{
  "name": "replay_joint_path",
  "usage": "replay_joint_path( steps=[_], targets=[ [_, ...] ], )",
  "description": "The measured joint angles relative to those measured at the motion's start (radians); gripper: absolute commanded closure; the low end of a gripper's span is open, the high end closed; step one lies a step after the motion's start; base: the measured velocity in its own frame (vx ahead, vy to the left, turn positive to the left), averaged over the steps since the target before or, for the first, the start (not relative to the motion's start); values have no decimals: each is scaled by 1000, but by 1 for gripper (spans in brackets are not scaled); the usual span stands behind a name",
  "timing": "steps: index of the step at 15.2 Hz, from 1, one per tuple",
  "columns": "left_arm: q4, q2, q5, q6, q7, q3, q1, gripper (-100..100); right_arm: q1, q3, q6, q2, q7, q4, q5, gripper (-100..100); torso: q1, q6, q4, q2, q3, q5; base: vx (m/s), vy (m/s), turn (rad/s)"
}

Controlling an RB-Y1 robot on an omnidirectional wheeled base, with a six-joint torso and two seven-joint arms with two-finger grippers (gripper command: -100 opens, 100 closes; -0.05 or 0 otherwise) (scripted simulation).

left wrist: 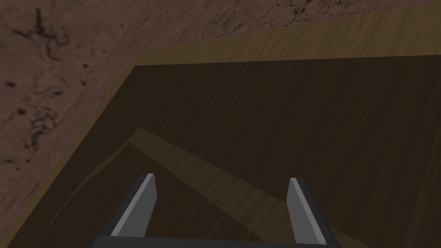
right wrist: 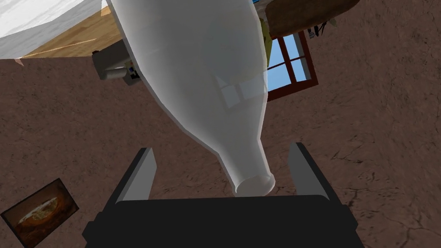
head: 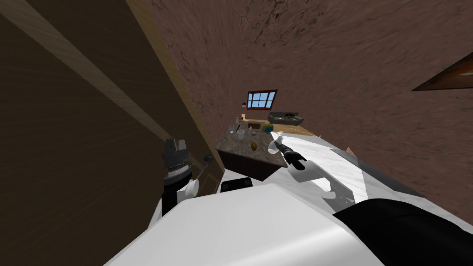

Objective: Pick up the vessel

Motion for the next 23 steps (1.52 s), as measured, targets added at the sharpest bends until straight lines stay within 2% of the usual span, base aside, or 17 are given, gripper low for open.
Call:
replay_joint_path(
  steps=[12, 23],
  targets=[
    [0, 0, 0, 0, 0, 0, 0, 0, 5, -26, 227, -65, 34, 0, 37, -100, 0, 1, 0, 0, 0, 0, 6, 20, 119],
    [6, 4, -4, 3, 3, -14, 0, 0, 8, -52, 420, -123, 63, 4, 60, -100, 23, -12, 5, 6, 6, 4, 9, 10, 112]
  ],
)
